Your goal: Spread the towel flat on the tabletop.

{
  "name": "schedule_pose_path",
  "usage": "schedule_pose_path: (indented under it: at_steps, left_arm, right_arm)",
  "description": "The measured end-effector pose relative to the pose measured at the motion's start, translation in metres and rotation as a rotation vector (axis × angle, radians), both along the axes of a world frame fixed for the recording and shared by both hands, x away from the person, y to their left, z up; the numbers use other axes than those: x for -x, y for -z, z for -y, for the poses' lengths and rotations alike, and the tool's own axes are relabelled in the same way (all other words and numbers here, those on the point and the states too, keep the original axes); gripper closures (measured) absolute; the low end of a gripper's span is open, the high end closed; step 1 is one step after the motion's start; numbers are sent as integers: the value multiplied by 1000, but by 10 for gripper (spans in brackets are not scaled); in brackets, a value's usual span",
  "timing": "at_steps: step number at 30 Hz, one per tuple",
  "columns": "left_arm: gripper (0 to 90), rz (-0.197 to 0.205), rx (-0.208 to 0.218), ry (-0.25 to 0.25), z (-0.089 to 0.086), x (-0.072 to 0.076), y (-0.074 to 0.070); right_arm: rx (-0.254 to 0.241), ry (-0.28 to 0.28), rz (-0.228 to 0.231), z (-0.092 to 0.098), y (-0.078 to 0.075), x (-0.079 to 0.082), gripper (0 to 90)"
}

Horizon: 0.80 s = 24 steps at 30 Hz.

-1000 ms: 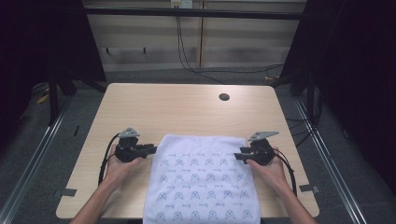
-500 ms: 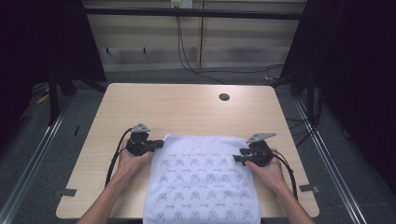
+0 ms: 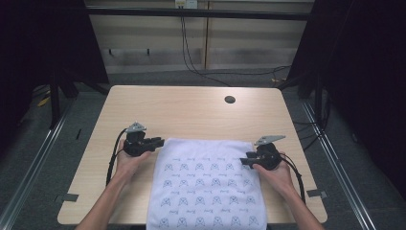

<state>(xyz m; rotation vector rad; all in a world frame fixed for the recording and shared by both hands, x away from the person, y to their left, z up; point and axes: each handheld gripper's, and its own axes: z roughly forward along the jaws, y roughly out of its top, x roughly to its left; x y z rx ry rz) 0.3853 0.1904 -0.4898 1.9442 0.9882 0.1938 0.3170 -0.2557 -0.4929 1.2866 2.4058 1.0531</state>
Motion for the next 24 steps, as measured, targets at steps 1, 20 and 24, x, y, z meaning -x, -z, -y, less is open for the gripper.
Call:
schedule_pose_path:
  at_steps: [1,20,24]
  left_arm:
    - [717,-9,1,0,0,-2,2]
    - [751,-27,-134,52,22,-4,17]
    - [851,-52,-117,55,20,-5,16]
  right_arm:
    - [-11,13,12,3,-2,-4,591]
    - [37,90,18,11,9,-51,520]
    - [36,62,5,10,8,-51,757]
